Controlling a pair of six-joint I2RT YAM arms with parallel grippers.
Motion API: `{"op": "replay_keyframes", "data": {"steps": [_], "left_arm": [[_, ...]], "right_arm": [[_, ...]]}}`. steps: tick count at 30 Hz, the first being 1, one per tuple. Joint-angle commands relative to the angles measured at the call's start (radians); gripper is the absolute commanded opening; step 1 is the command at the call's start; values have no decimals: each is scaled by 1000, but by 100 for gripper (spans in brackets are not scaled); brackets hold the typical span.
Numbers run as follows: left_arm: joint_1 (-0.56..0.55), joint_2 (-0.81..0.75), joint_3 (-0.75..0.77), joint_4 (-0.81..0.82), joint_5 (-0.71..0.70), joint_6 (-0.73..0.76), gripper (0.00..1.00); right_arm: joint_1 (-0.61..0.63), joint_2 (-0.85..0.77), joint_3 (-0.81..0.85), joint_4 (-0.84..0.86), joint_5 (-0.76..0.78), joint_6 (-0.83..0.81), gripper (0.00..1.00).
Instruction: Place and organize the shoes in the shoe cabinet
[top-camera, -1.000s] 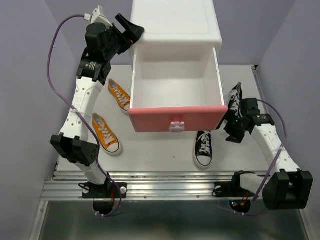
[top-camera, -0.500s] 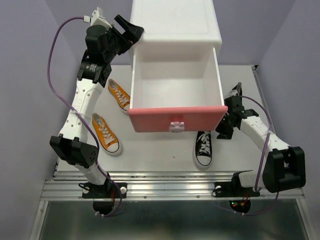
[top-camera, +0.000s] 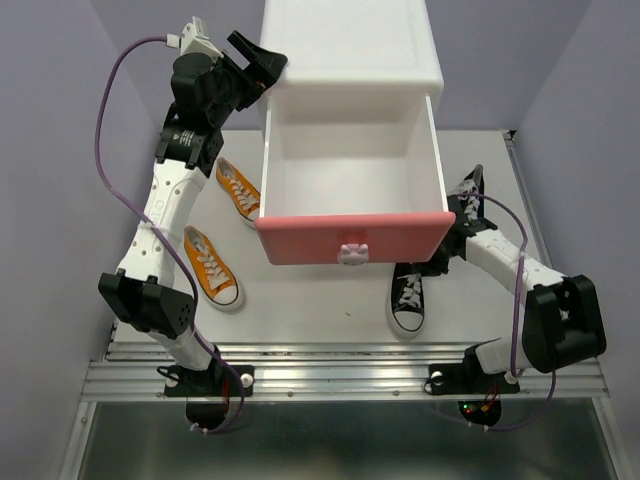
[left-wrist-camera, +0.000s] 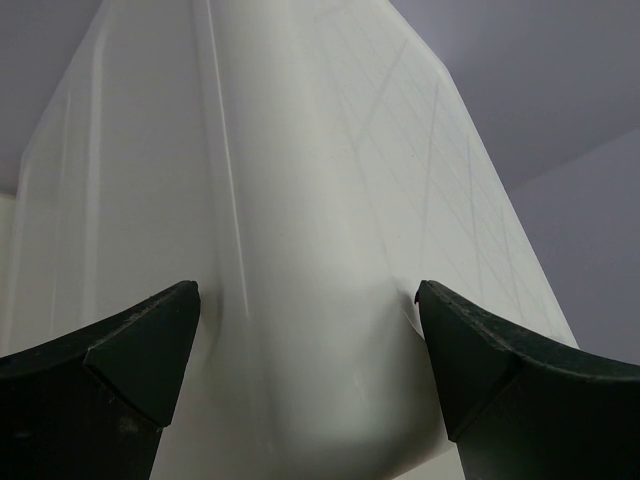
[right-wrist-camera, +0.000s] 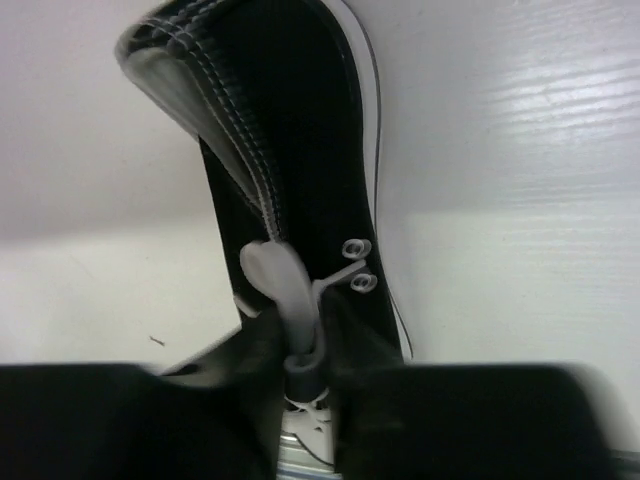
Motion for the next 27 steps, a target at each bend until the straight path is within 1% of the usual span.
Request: {"op": "replay_keyframes", "data": {"steps": [1,3,6,7,9,11,13,14,16,17,18,19,20,21,22,23,25,26,27], "left_arm": [[3,61,-90,-338,-2,91,99],[3,60,-89,-338,-4,88,99],[3,58,-84,-342,1,85,99],[3,60,-83,-344,2,83,99],[3,60,-78,-348,7,85,99],[5,63,-64,-361,14,100,99],[3,74,-44,-393,11,109,99],[3,80,-31,-399,14,114,99],[3,81,-23,-404,19,117,99],[3,83,-23,-405,24,116,99],[3,84,-23,-405,28,112,99],[3,86,-23,-405,34,108,99],[3,89,-24,-405,39,105,99],[3,92,-26,-404,45,96,99],[3,94,-27,-402,45,94,99],[3,94,-29,-401,47,89,99],[3,94,-27,-395,45,83,99],[5,95,-27,-396,47,83,99],[3,95,-21,-398,45,80,99]], "right_arm": [[5,-26,27,7,143,61,2],[5,-45,39,-25,200,102,1],[5,-87,59,-57,231,122,1],[5,-101,68,-70,266,128,1],[5,-127,125,-120,321,151,1],[-21,-163,174,-131,368,159,1],[-59,-173,261,-134,394,147,1],[-73,-169,339,-149,412,130,1],[-125,-137,424,-165,460,99,1],[-172,-123,511,-178,473,91,1],[-173,-109,512,-179,483,81,1],[-199,-94,601,-182,495,72,1],[-238,-80,651,-180,513,43,1],[-252,-43,762,-180,526,24,1],[-266,-23,763,-180,530,4,1],[-276,0,886,-183,544,-22,1],[-288,61,1011,-185,555,-39,1],[-288,79,1130,-185,571,-41,1],[-297,98,1191,-182,576,-41,1]]}}
